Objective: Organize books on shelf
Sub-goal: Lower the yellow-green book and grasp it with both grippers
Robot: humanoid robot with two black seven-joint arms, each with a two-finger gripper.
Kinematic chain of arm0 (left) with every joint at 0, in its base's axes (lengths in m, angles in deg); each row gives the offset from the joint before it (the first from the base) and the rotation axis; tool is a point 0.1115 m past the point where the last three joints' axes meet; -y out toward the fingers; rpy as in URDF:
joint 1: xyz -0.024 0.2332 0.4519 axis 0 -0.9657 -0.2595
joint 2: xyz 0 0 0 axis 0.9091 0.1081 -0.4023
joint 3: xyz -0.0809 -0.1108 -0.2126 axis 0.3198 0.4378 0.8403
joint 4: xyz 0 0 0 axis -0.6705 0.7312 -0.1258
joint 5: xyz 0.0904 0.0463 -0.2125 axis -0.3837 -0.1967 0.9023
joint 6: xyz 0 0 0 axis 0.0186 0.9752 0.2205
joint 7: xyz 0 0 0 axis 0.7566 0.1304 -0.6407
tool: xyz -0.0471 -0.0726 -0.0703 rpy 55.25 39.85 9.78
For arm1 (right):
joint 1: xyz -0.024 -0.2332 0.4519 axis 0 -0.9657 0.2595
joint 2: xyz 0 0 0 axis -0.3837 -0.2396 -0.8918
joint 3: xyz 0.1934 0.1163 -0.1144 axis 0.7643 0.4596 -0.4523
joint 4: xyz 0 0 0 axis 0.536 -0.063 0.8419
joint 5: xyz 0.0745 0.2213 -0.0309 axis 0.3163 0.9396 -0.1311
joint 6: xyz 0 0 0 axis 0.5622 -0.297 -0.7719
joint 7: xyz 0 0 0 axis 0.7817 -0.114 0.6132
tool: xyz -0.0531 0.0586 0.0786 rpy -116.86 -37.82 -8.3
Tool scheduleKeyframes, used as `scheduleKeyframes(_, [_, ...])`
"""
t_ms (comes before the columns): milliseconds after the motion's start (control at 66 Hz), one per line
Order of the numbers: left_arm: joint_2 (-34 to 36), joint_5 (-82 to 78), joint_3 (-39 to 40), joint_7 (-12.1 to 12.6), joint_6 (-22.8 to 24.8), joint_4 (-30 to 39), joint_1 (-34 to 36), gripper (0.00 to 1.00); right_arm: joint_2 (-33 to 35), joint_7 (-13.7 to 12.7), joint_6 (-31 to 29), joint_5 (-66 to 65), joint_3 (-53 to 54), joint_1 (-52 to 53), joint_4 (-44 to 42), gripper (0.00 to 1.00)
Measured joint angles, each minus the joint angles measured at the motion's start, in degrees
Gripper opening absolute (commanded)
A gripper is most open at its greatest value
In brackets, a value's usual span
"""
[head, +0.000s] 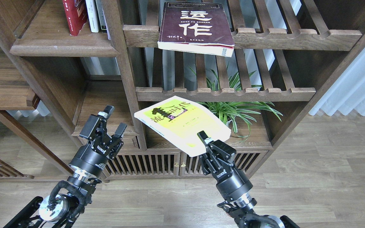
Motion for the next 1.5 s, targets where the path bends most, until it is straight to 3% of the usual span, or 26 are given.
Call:
scheduleKeyframes(424, [-0.1, 0.2, -5.3, -1.1, 0.0, 0.2, -2.9, 1.00, -0.2, -0.1, 0.0, -3.7, -0.4, -1.7, -0.4, 0.06])
scheduleKeyframes(682, [0.0, 0.2, -8.8, -1.9, 0.0, -0.1, -3.4, 0.96, -0.2, -1.4, 0.0, -6.4, -2.2, -4.8, -0.3, 0.06])
scheduleKeyframes(818, [0.6, 0.2, -10.7, -2.8, 0.0, -0.4, -3.4, 0.82, -0.2, -1.6, 0.0, -7.0, -2.7, -5.4, -0.2, 0.06])
scheduleKeyframes(834, [0.9, 0.2, -11.3, -2.9, 0.0, -0.7, -3.4, 0.74, -0.2, -1.7, 0.0, -7.2, -2.8, -5.6, -0.2, 0.06])
scheduleKeyframes(894, [1.1, 0.2, -12.0, -3.0, 0.0, -0.8, -3.4, 0.63, -0.2, -1.7, 0.0, -7.4, -2.9, -5.9, -0.2, 0.06])
scheduleKeyframes(955, [1.6, 0.2, -12.7, -3.0, 0.0, -1.0, -3.5, 0.40, -0.2, -1.7, 0.0, -7.8, -3.2, -6.1, -0.2, 0.06])
scheduleKeyframes(970, [1.6, 0.2, -12.9, -3.0, 0.0, -1.0, -3.5, 0.27, -0.2, -1.7, 0.0, -7.9, -3.3, -6.1, -0.2, 0.06])
scheduleKeyframes(1015, [1.8, 0.2, -13.2, -3.0, 0.0, -1.2, -3.5, 0.04, -0.2, -1.7, 0.0, -8.1, -3.6, -6.2, -0.2, 0.06])
scheduleKeyframes(1500, [2.1, 0.3, -15.7, -3.8, 0.0, -3.8, -2.5, 0.03, -0.2, -1.7, 0.0, -9.9, -3.8, -7.8, -0.1, 0.06])
